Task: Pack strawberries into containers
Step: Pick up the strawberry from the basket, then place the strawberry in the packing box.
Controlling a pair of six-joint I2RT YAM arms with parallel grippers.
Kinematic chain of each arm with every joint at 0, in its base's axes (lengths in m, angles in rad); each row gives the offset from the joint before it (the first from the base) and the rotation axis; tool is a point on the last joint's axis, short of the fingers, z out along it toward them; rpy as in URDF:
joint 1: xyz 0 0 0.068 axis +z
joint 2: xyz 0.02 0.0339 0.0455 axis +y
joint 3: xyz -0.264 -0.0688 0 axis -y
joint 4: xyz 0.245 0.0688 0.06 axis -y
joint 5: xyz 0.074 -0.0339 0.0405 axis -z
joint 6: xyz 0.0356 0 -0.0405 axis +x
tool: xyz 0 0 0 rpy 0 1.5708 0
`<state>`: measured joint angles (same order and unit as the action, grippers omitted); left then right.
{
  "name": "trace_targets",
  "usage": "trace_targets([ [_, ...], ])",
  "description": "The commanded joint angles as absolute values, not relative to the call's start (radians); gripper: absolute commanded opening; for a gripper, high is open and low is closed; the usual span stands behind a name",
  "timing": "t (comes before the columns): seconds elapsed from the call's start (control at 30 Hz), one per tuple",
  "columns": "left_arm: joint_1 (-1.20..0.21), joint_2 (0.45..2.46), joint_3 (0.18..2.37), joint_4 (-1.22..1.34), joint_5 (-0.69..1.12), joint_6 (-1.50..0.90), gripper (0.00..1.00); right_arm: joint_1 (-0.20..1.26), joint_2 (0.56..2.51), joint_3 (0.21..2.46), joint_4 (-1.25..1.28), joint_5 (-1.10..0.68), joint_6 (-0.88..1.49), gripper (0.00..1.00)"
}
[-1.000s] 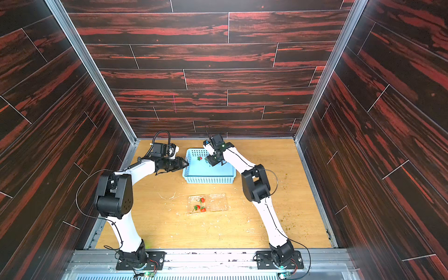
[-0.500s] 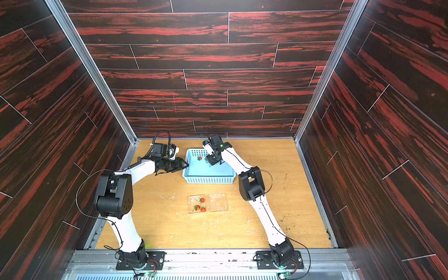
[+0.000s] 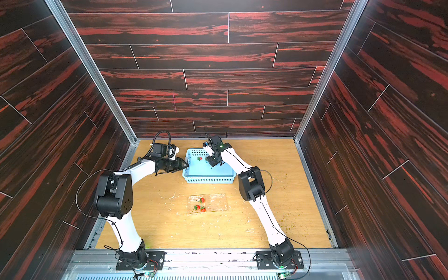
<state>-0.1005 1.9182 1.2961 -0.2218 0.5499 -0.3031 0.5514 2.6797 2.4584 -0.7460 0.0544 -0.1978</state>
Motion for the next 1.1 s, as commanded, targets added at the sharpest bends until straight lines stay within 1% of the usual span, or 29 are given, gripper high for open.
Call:
trace_targets([
  [0.0, -0.104, 1.920, 1.311, -0.245, 0.555, -0.287, 0.47, 0.555, 2.691, 2.402, -0.812, 0.099, -0.213, 0.42],
  [0.03, -0.104, 1.919, 1.311, -0.245, 0.555, -0.287, 0.47, 0.555, 2.688, 2.396, -0.813, 0.107, -0.214, 0.39],
  [0.17, -0.104, 1.911, 1.307, -0.246, 0.551, -0.285, 0.47, 0.555, 2.666, 2.371, -0.808, 0.123, -0.219, 0.22],
  [0.3, -0.104, 1.909, 1.303, -0.243, 0.552, -0.287, 0.46, 0.555, 2.615, 2.355, -0.798, 0.120, -0.206, 0.14],
  [0.47, -0.104, 1.904, 1.301, -0.241, 0.551, -0.287, 0.46, 0.551, 2.524, 2.326, -0.779, 0.087, -0.194, 0.11],
  [0.83, -0.104, 1.899, 1.294, -0.229, 0.554, -0.291, 0.46, 0.540, 2.316, 2.195, -0.707, -0.034, -0.149, 0.11],
  [1.0, -0.104, 1.895, 1.295, -0.227, 0.552, -0.290, 0.46, 0.551, 2.170, 2.041, -0.663, -0.118, -0.148, 0.12],
  [1.07, -0.104, 1.894, 1.295, -0.224, 0.553, -0.292, 0.46, 0.583, 2.077, 1.921, -0.628, -0.180, -0.177, 0.13],
])
